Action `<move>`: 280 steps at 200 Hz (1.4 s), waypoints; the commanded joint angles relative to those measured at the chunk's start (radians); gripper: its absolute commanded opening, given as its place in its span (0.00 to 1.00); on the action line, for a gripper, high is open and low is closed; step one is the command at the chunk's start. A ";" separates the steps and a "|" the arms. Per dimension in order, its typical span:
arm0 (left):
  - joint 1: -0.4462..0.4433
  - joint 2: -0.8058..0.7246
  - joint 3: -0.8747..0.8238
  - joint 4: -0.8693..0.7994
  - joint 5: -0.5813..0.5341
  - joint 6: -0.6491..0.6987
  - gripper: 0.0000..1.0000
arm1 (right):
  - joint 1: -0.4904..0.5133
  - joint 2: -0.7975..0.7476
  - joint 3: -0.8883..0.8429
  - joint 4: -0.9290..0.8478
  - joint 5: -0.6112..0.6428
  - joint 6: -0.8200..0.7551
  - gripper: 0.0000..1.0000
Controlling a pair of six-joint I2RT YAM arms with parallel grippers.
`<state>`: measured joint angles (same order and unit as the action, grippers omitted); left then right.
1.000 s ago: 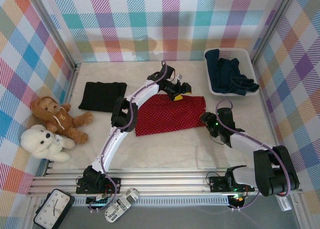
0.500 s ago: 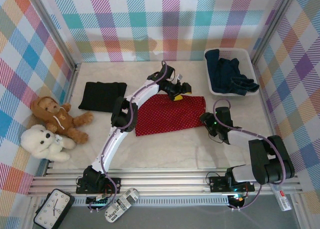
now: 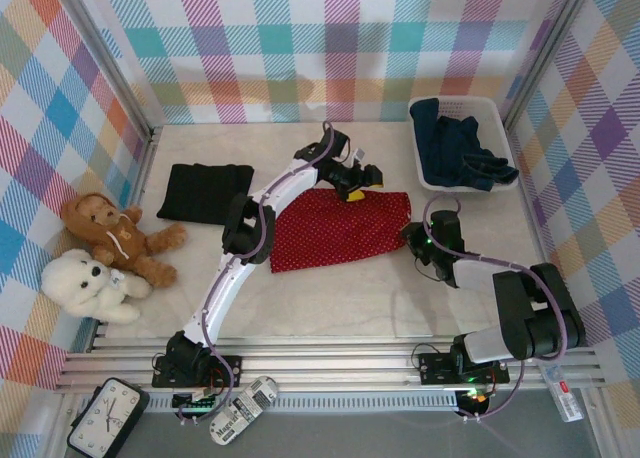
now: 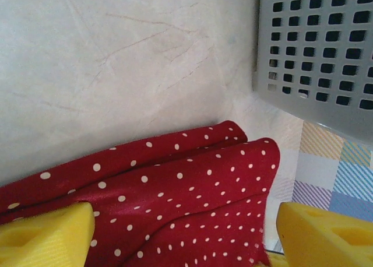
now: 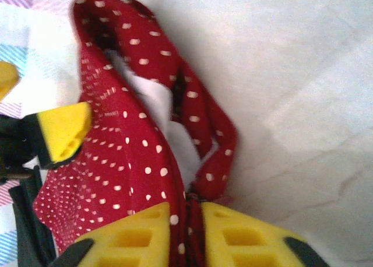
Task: Fold and stack the skirts
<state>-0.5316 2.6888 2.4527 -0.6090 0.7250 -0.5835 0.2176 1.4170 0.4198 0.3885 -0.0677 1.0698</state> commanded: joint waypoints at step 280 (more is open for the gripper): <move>0.346 -0.714 -1.227 -0.008 -0.427 -0.001 0.16 | 0.697 0.623 1.138 -0.860 -0.148 -1.288 0.00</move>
<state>-0.1974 1.9335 1.2633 -0.6250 0.2871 -0.6075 0.9096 2.0678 1.5024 -0.4068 -0.1986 -0.1738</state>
